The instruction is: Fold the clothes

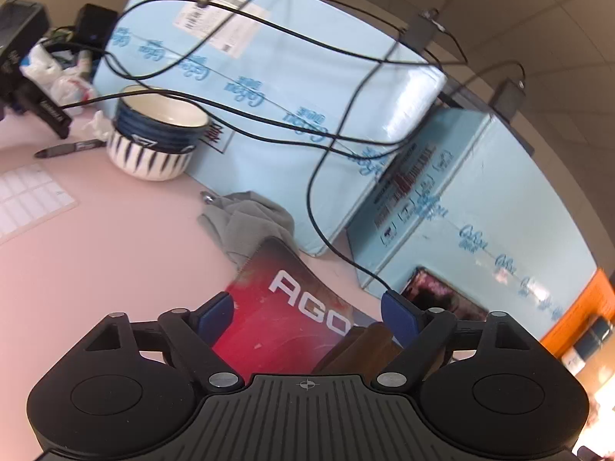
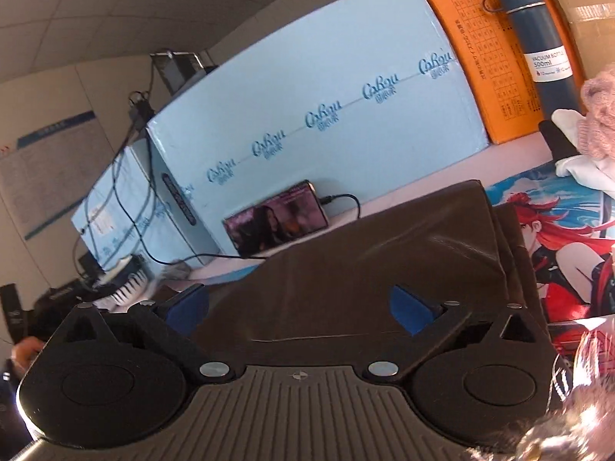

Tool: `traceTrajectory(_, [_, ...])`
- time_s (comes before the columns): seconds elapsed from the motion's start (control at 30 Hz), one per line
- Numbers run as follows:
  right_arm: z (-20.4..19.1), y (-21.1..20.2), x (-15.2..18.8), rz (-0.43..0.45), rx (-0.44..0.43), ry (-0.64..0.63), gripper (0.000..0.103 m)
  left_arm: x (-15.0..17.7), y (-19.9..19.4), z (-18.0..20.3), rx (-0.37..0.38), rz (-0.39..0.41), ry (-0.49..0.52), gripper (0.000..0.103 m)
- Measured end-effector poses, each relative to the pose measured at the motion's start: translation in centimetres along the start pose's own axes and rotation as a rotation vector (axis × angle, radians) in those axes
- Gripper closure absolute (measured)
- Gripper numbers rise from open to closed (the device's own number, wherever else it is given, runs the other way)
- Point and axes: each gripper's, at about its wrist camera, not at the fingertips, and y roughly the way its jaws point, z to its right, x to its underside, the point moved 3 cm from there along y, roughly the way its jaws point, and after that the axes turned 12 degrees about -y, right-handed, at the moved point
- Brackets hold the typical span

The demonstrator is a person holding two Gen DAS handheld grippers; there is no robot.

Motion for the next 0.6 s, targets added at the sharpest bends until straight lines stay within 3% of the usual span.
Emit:
traceTrajectory(0.03, [0.5,0.5,0.2,-0.028,0.043,0.021,0.002,0.1,-0.7,-0.5,0.007,-0.006,-0.043,0.009])
traceTrajectory(0.1, [1.8,0.6,0.6,-0.012,0.031,0.076,0.002,0.6,-1.5,-1.1,0.002,-0.053,-0.075,0.009])
traceTrajectory(0.33, [2.9,0.2,0.6,0.011,0.018,0.132,0.002,4.7,-2.5,-0.1,-0.048,-0.233,-0.03,0.009])
traceTrajectory(0.6, [3.0,0.1,0.6,0.017,0.01,0.141,0.001,6.9,-0.1,1.6,0.083,-0.253,-0.068,0.005])
